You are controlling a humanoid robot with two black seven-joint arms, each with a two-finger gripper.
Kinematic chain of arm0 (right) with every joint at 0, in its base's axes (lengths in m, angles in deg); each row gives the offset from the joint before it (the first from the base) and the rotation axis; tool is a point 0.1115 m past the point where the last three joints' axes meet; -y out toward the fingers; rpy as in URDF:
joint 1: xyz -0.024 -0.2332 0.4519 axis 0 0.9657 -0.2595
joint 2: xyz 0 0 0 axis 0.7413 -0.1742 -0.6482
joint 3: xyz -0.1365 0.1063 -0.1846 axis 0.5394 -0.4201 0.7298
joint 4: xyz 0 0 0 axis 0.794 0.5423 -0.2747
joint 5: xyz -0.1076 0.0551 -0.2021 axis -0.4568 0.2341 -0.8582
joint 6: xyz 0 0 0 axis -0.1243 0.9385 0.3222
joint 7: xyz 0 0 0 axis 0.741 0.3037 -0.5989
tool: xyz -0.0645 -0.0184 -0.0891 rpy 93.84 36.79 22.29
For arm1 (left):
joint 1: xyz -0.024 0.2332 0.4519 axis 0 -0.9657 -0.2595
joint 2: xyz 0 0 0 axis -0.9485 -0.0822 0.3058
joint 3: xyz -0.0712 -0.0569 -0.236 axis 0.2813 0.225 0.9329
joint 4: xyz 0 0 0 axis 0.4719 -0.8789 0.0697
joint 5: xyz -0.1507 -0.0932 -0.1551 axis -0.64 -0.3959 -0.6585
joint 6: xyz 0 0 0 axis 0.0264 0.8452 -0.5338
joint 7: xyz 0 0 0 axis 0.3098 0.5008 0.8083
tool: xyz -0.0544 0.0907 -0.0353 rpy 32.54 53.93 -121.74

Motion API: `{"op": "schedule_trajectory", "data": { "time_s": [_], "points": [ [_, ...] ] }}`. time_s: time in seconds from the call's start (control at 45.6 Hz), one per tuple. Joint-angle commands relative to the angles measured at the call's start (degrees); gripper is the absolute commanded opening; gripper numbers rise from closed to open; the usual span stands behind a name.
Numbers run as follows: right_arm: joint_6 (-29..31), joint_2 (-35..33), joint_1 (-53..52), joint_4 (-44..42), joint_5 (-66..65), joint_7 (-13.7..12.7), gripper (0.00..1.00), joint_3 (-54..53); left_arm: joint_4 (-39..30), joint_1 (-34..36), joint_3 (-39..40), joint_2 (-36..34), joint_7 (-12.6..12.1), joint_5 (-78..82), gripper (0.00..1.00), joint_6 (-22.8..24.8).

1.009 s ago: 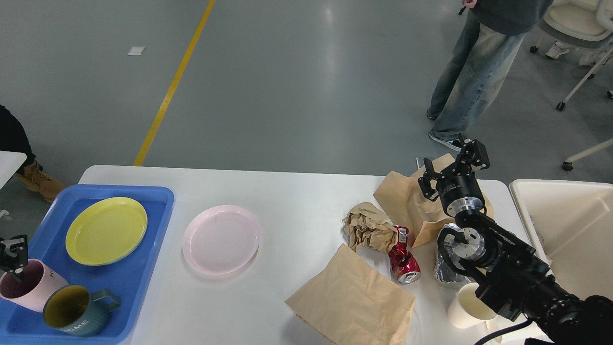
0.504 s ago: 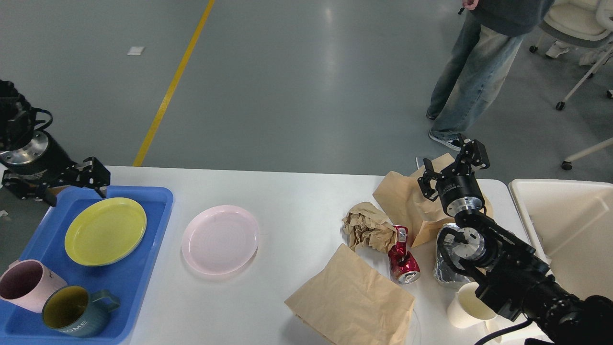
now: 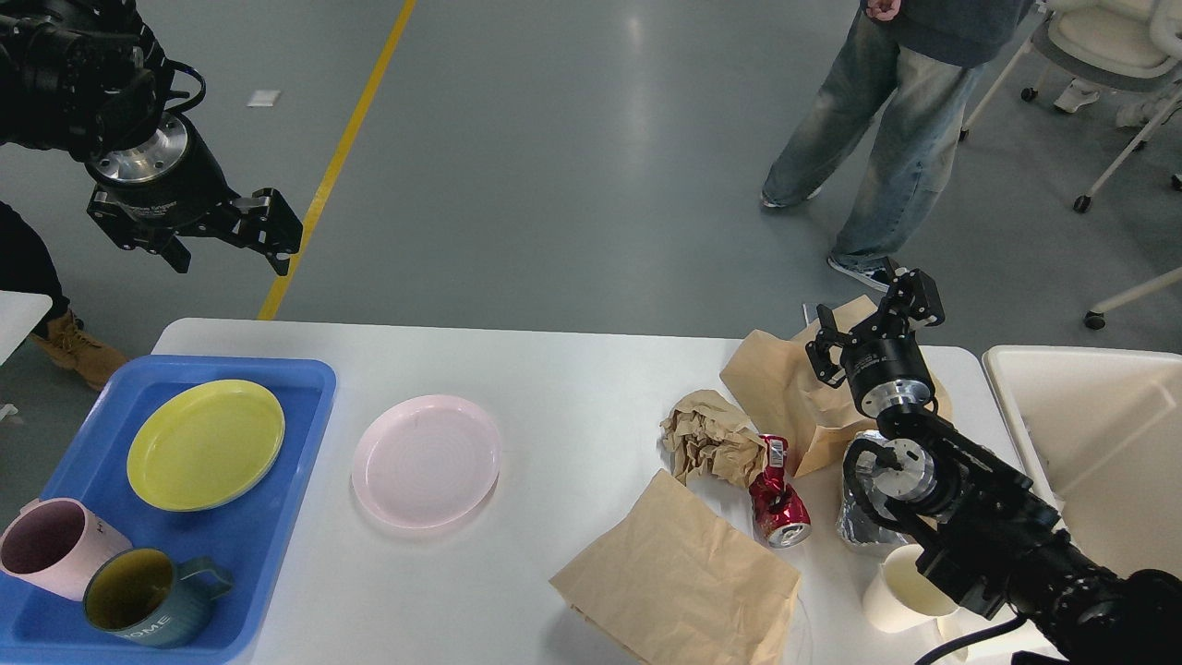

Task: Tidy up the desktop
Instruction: 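Lower the left gripper to the pink plate's rim and grasp it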

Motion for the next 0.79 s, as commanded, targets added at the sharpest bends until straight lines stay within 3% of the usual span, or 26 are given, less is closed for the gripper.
{"op": "schedule_trajectory", "data": {
  "time_s": [0.0,0.175,0.373,0.46,0.767],
  "points": [
    [0.0,0.0,0.05,-0.01,0.0,-0.08,1.0,0.0,0.98,-6.86,0.82,1.93,-0.03,-0.19,0.95,0.01],
    [0.0,0.0,-0.03,-0.01,0.0,0.01,1.0,0.0,1.77,-16.09,2.57,6.07,-0.12,-0.19,0.95,0.01],
    [0.0,0.0,-0.03,-0.01,0.0,0.01,1.0,0.0,1.77,-19.88,6.36,5.72,-0.99,-0.1,0.95,0.01],
    [0.0,0.0,-0.03,-0.01,0.0,0.0,1.0,0.0,2.47,-20.93,7.5,5.45,-3.1,-0.1,0.95,-0.05],
    [0.0,0.0,-0.03,-0.01,0.0,0.01,1.0,0.0,4.58,-27.34,13.3,5.1,-14.09,-0.37,0.95,-17.36]
  ]
}}
